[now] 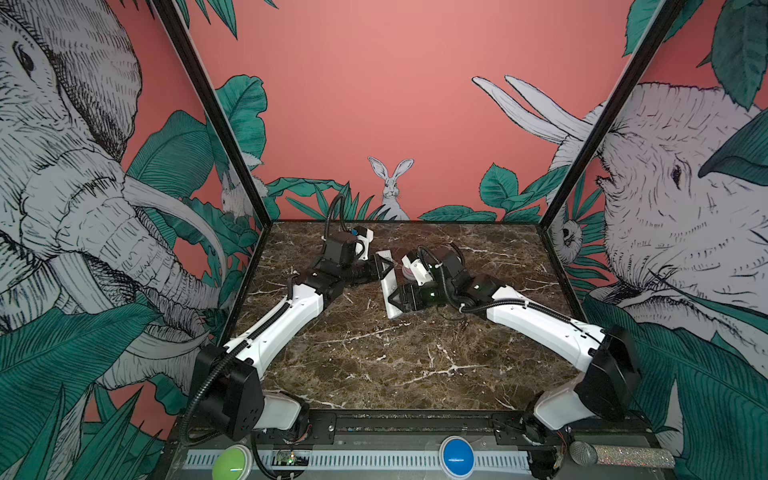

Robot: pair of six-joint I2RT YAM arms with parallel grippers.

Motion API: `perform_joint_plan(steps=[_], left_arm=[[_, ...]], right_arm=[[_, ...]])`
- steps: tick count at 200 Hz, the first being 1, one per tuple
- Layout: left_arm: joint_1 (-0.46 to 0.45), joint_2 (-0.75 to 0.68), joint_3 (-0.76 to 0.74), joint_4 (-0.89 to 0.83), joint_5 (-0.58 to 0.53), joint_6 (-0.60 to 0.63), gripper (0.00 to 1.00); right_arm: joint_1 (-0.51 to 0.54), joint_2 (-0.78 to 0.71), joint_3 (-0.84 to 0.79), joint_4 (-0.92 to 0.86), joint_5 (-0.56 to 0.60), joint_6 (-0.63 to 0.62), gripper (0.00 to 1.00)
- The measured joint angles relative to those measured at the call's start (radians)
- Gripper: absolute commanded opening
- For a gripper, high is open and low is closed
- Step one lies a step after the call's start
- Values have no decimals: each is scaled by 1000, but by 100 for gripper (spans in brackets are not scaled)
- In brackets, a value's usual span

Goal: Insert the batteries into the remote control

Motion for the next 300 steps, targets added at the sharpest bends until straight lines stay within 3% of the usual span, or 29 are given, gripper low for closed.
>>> perform_joint_plan(steps=[300], left_arm=[[0, 0, -3, 6, 23, 1, 0]], right_arm=[[-16, 17, 0, 66, -68, 4, 33]])
